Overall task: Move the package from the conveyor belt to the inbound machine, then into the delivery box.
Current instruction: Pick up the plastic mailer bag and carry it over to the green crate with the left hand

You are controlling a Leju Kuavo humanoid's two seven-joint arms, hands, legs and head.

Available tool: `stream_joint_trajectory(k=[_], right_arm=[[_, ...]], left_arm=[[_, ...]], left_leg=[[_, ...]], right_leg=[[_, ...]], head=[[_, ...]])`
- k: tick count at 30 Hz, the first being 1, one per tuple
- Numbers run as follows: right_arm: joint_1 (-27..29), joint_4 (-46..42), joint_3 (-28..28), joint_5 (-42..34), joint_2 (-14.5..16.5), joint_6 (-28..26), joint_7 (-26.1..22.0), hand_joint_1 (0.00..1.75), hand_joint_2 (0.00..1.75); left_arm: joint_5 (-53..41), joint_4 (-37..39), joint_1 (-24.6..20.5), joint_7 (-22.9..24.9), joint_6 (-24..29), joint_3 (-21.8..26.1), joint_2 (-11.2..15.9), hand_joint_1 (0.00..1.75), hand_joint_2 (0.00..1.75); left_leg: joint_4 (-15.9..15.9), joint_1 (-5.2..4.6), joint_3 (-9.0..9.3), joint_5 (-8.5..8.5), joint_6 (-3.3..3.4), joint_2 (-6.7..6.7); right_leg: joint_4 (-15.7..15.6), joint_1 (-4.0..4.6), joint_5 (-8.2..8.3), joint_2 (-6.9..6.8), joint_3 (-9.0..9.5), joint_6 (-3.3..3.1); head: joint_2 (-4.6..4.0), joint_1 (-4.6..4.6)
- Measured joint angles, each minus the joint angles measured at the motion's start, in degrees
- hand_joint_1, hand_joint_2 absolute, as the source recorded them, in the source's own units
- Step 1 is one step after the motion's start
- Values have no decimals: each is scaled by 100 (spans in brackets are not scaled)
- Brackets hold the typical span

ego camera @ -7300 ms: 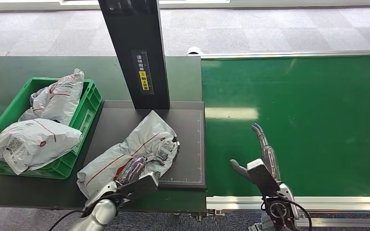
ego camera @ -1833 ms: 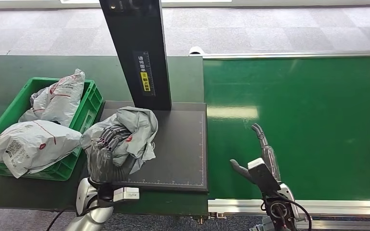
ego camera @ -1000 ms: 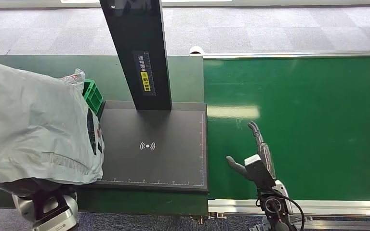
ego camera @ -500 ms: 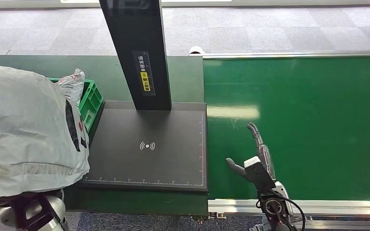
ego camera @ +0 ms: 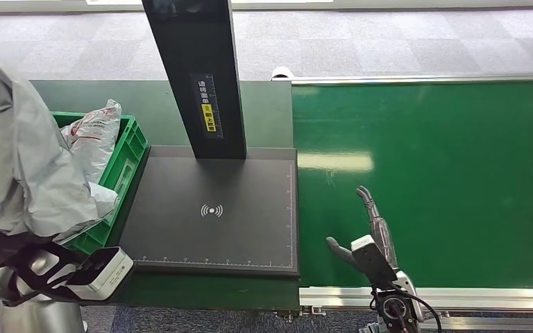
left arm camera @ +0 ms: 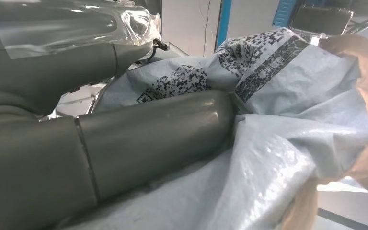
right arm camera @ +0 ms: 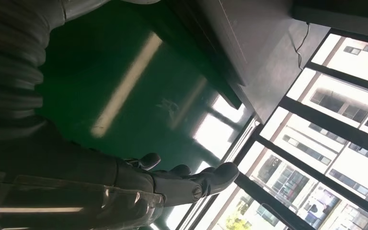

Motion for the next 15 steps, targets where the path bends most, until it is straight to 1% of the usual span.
stream_joint_trajectory(k=[4, 6, 8, 11, 15], right_arm=[[56, -32, -3, 1, -12, -8, 4, 0, 175], [107, -82, -13, 9, -18, -19, 14, 0, 175], [159, -144, -28, 31, -21, -23, 32, 0, 175], [210, -207, -57, 28, -41, -32, 78, 0, 175], [228, -261, -71, 7, -80, -56, 116, 0, 175]], left_arm=[[-171, 155, -134, 0, 0, 114, 47, 175, 0], [-434, 385, -266, 7, -1, 202, 81, 175, 0], [-642, 699, -395, 92, -2, 309, 172, 175, 0], [-907, 1191, -564, 443, -2, 396, 384, 175, 0], [-1656, 2129, -847, 1184, -2, 383, 562, 175, 0]], left_leg=[[1, -1, 16, 0, 0, 4], [2, -1, 30, 1, 1, 1], [2, 0, 31, 2, 0, 6], [2, 1, 37, 3, 0, 17], [2, 1, 38, 6, -2, 17]], right_leg=[[0, -1, 0, 1, -5, 0], [0, -1, 0, -1, -6, 1], [0, 0, 4, 5, -5, -1], [1, 1, 9, 19, -8, -4], [1, 2, 11, 19, -5, -5]], head=[[0, 0], [1, 0], [0, 0], [1, 0], [1, -1]])
